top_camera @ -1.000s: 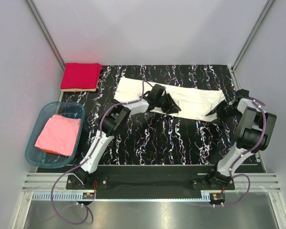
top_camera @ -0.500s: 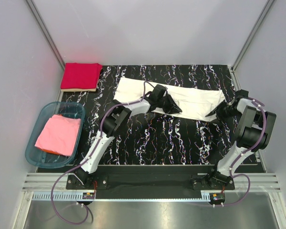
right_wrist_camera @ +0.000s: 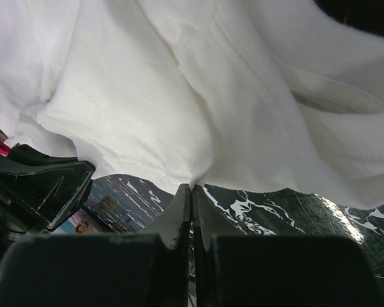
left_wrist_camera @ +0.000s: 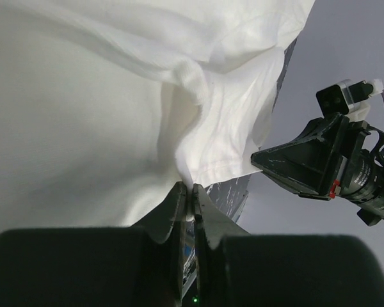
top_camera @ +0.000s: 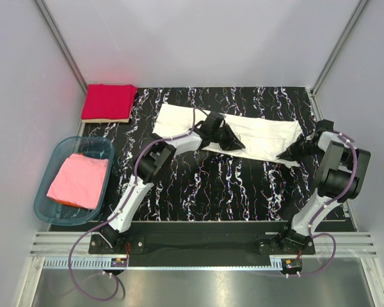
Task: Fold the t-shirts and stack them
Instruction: Fold the tshirt
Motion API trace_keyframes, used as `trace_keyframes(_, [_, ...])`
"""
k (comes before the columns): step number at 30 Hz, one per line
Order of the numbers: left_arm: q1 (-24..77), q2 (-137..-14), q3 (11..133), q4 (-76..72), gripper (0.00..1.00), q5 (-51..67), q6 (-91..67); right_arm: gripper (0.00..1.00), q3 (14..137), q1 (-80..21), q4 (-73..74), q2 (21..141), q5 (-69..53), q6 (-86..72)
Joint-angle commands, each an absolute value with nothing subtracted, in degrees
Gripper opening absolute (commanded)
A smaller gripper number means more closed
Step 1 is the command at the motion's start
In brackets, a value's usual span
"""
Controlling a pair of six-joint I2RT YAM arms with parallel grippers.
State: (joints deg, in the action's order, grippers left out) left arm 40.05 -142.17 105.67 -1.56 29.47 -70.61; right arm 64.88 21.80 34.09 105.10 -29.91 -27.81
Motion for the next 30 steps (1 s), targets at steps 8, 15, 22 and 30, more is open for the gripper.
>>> trace_keyframes(8, [38.15, -143.08, 113.89, -6.41, 0.09, 29.79, -76.28, 0.0, 75.93, 22.06, 31.47, 107.84, -32.61, -30.93])
trace_keyframes(15, [37.44, -145.81, 115.31, -10.11, 0.08, 29.71, -81.03, 0.0, 83.23, 21.97, 30.32, 113.72, -35.94, -33.57])
trace_keyframes(22, [36.65, -146.16, 115.75, -10.72, 0.08, 28.92, -82.08, 0.0, 89.29, 21.97, 28.65, 116.8, -37.97, -34.63])
trace_keyframes(30, [36.3, -147.92, 117.77, -11.95, 0.08, 28.56, -84.46, 0.0, 94.56, 21.89, 27.16, 121.02, -40.69, -36.04])
